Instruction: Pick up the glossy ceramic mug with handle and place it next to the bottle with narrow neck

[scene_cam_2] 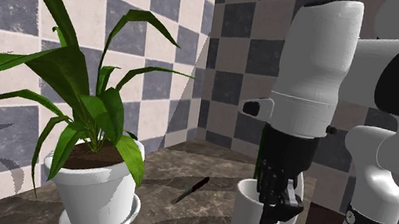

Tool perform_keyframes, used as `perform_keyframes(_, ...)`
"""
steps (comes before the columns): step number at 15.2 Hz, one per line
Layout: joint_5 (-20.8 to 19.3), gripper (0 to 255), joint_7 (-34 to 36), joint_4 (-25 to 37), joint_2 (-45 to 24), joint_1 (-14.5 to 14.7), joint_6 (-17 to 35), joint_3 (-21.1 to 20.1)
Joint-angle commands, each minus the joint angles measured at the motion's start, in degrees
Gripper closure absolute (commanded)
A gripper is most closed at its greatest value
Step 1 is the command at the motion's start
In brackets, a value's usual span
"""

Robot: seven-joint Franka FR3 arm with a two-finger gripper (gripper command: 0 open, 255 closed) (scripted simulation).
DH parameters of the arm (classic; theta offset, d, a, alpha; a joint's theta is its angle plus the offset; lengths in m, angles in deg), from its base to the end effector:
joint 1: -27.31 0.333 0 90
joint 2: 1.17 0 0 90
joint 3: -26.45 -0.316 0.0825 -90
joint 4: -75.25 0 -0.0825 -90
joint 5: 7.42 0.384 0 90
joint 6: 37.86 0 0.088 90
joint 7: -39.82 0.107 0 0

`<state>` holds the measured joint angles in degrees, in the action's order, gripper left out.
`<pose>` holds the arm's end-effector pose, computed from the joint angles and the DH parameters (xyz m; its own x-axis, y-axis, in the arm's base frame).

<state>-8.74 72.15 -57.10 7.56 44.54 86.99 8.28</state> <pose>0.3988 0.2845 0.4052 0.9968 0.0645 0.0467 0.0623 -0.9969 0.0490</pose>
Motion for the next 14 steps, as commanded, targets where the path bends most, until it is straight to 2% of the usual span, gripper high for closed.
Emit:
perform_keyframes(1, -0.3, 255, 0.3, -0.9, -0.7, 0.0, 1.6, -0.1)
perform_keyframes(7, -1.5, 255, 1.4, -3.1, -3.4, -0.1, 6.3, -0.4)
perform_keyframes(14, -1.6, 255, 1.5, -3.3, -3.6, -0.2, 6.6, -0.4)
